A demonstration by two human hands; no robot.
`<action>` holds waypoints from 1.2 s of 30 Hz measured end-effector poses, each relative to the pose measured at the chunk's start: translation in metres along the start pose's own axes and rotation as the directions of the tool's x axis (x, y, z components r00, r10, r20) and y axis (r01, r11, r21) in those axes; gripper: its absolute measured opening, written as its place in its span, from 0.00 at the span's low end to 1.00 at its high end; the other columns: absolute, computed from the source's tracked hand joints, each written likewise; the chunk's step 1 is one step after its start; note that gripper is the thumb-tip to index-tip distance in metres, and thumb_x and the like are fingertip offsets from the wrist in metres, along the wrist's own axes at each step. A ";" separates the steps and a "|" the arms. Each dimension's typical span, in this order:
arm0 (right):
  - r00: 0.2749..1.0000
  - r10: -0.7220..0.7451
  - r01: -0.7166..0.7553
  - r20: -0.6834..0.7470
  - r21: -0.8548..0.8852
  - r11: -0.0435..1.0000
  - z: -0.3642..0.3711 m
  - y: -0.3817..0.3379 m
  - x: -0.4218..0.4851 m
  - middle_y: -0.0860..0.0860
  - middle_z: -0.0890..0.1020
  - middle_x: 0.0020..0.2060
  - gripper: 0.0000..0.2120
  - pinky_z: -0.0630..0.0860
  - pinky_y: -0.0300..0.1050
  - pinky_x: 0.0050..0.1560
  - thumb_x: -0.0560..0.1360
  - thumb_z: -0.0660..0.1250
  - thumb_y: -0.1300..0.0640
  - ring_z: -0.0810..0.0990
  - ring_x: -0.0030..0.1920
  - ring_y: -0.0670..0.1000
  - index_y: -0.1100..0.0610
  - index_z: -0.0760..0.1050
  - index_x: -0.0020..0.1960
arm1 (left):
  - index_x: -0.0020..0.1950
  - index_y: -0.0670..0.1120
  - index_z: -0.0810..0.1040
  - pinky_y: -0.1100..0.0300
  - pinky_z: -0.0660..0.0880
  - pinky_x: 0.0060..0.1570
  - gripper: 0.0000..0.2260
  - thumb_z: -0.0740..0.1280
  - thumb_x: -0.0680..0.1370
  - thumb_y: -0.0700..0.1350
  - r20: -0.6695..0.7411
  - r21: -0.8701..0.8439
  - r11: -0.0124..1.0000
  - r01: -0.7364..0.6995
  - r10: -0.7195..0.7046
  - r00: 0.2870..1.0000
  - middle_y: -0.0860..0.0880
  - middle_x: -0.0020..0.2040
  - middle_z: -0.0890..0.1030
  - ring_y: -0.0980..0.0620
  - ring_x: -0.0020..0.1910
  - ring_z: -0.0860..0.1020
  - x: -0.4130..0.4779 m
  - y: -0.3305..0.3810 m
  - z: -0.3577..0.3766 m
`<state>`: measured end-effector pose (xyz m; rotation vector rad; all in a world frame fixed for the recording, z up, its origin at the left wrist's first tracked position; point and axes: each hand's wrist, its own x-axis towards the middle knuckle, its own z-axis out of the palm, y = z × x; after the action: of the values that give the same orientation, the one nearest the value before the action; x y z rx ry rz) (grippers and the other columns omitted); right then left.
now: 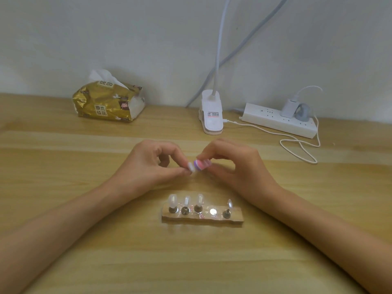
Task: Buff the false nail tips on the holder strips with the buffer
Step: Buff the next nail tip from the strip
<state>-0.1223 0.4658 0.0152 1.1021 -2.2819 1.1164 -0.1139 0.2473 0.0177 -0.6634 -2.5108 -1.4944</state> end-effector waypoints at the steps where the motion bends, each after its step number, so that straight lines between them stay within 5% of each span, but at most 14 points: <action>1: 1.000 -0.019 0.020 -0.019 0.010 1.000 -0.002 0.000 0.000 0.48 0.83 0.44 0.02 0.80 0.49 0.51 0.77 0.73 0.64 0.83 0.47 0.49 0.60 0.81 0.48 | 0.37 0.54 0.84 0.58 0.59 0.33 0.06 0.76 0.64 0.54 -0.005 -0.002 1.000 0.000 0.000 1.000 0.35 0.31 0.71 0.47 0.30 0.63 0.000 0.000 0.000; 5: 0.998 -0.064 0.065 0.022 -0.069 0.995 -0.004 0.000 0.000 0.50 0.82 0.46 0.04 0.78 0.49 0.50 0.76 0.73 0.66 0.82 0.48 0.49 0.60 0.82 0.50 | 0.38 0.54 0.83 0.61 0.61 0.32 0.04 0.75 0.66 0.51 -0.061 0.035 0.999 -0.013 0.015 0.998 0.45 0.27 0.68 0.56 0.28 0.63 -0.003 -0.002 0.001; 9: 0.996 -0.036 0.026 -0.083 -0.123 0.992 -0.018 0.007 0.001 0.53 0.81 0.44 0.06 0.77 0.51 0.49 0.76 0.74 0.66 0.81 0.47 0.51 0.60 0.82 0.51 | 0.39 0.56 0.83 0.63 0.61 0.31 0.02 0.73 0.68 0.50 -0.091 0.019 1.000 0.000 0.001 0.996 0.53 0.24 0.70 0.57 0.26 0.62 -0.004 -0.001 0.001; 13: 0.981 -0.173 0.158 -0.089 -0.154 0.975 -0.007 -0.004 0.005 0.53 0.80 0.46 0.08 0.76 0.42 0.52 0.74 0.74 0.67 0.80 0.49 0.49 0.60 0.82 0.53 | 0.38 0.51 0.83 0.70 0.59 0.26 0.03 0.77 0.69 0.46 -0.070 -0.040 0.999 0.024 -0.027 0.997 0.61 0.22 0.71 0.59 0.23 0.63 -0.001 -0.002 0.002; 20: 0.993 -0.066 0.047 -0.100 -0.185 0.982 -0.006 -0.001 0.007 0.51 0.77 0.43 0.08 0.77 0.48 0.47 0.73 0.75 0.68 0.78 0.45 0.50 0.60 0.82 0.50 | 0.38 0.47 0.84 0.72 0.61 0.23 0.05 0.76 0.72 0.39 -0.060 -0.107 0.989 0.100 -0.107 0.992 0.62 0.30 0.81 0.60 0.22 0.63 0.001 -0.003 0.001; 23: 0.987 -0.154 0.145 -0.040 -0.161 0.976 0.003 -0.007 0.007 0.53 0.77 0.44 0.07 0.77 0.46 0.47 0.73 0.74 0.67 0.80 0.46 0.51 0.60 0.82 0.50 | 0.36 0.49 0.84 0.71 0.58 0.22 0.05 0.78 0.70 0.44 -0.066 -0.082 0.990 0.112 -0.117 0.991 0.61 0.22 0.73 0.60 0.22 0.63 0.001 -0.003 0.002; 27: 0.998 -0.048 0.038 -0.041 -0.219 0.975 -0.002 -0.001 0.005 0.54 0.76 0.42 0.08 0.77 0.55 0.44 0.71 0.75 0.69 0.79 0.44 0.55 0.61 0.82 0.48 | 0.38 0.49 0.84 0.72 0.59 0.23 0.04 0.77 0.72 0.42 -0.065 -0.098 0.988 0.123 -0.130 0.989 0.61 0.22 0.73 0.61 0.21 0.64 0.000 -0.001 0.001; 31: 0.987 -0.130 0.110 -0.089 -0.199 0.974 0.001 -0.008 0.006 0.51 0.75 0.41 0.08 0.75 0.40 0.45 0.72 0.75 0.67 0.76 0.43 0.47 0.60 0.82 0.49 | 0.38 0.50 0.84 0.73 0.58 0.22 0.04 0.77 0.72 0.43 -0.050 -0.104 0.987 0.126 -0.132 0.990 0.61 0.21 0.71 0.60 0.21 0.63 0.000 0.000 0.001; 36: 0.998 -0.067 0.064 -0.006 -0.204 0.977 -0.002 -0.001 0.000 0.52 0.75 0.42 0.09 0.77 0.54 0.44 0.71 0.75 0.68 0.79 0.43 0.53 0.59 0.82 0.49 | 0.39 0.51 0.85 0.72 0.58 0.23 0.03 0.78 0.71 0.46 -0.047 -0.110 0.986 0.126 -0.131 0.990 0.60 0.21 0.71 0.59 0.22 0.63 -0.001 -0.002 -0.001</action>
<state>-0.1217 0.4666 0.0173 1.0767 -2.2729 0.8401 -0.1144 0.2456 0.0160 -0.4758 -2.4896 -1.6767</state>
